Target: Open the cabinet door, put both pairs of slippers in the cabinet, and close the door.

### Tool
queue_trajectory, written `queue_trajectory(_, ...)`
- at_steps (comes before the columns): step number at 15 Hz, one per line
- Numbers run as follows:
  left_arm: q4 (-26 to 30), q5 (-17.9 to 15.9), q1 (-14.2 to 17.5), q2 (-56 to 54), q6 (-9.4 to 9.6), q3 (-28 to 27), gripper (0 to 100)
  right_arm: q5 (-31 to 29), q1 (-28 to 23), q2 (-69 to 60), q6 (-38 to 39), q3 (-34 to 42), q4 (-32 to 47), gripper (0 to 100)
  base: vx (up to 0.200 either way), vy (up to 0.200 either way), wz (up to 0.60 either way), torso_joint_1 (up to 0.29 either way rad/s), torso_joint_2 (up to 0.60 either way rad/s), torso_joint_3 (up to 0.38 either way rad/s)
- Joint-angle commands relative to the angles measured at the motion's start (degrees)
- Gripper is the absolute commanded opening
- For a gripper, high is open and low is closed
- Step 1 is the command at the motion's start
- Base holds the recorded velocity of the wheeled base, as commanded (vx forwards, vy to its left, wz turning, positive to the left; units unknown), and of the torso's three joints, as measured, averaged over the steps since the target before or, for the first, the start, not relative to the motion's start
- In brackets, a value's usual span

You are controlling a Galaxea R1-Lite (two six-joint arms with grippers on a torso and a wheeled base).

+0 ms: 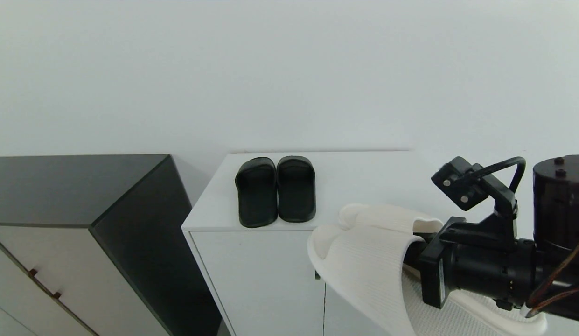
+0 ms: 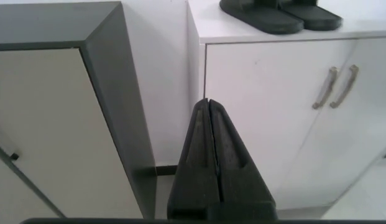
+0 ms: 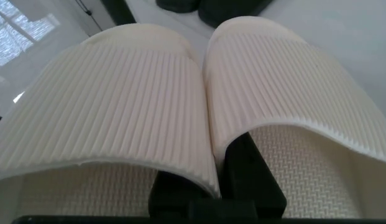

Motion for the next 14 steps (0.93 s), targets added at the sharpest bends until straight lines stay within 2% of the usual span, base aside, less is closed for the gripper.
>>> queue_trajectory(1,0.01,0.00,-0.08,-0.03,-0.01,0.00,0,1.54,-0.29,-2.24,-0.18,1.11,0.10,0,0.000,0.000,0.00,0.000,0.00,0.000)
queue_trajectory(3,0.01,0.00,0.00,-0.03,-0.09,0.00,0,4.09,-0.20,-4.53,-2.47,3.13,0.36,0,0.000,0.000,0.00,0.000,0.00,0.000)
queue_trajectory(4,0.01,0.00,0.00,-0.03,-0.01,0.00,0,3.12,-0.20,-4.53,-4.49,3.30,0.45,0,0.000,0.000,0.00,0.000,0.00,0.000)
queue_trajectory(7,0.01,0.00,-0.08,-0.03,-0.09,0.00,0,-4.88,1.47,-0.75,-5.01,3.13,0.01,0,0.000,0.000,0.00,0.000,0.00,0.000)
queue_trajectory(11,0.01,-0.09,0.00,-0.03,-0.01,0.00,0,-5.14,1.56,1.10,-5.19,3.48,-0.96,0,0.000,0.000,0.00,0.000,0.00,0.000)
queue_trajectory(14,0.01,-0.09,0.00,-0.03,-0.01,0.00,0,-4.96,1.56,0.83,-5.10,3.57,-0.87,0,0.000,-0.200,0.00,-0.001,0.00,0.004)
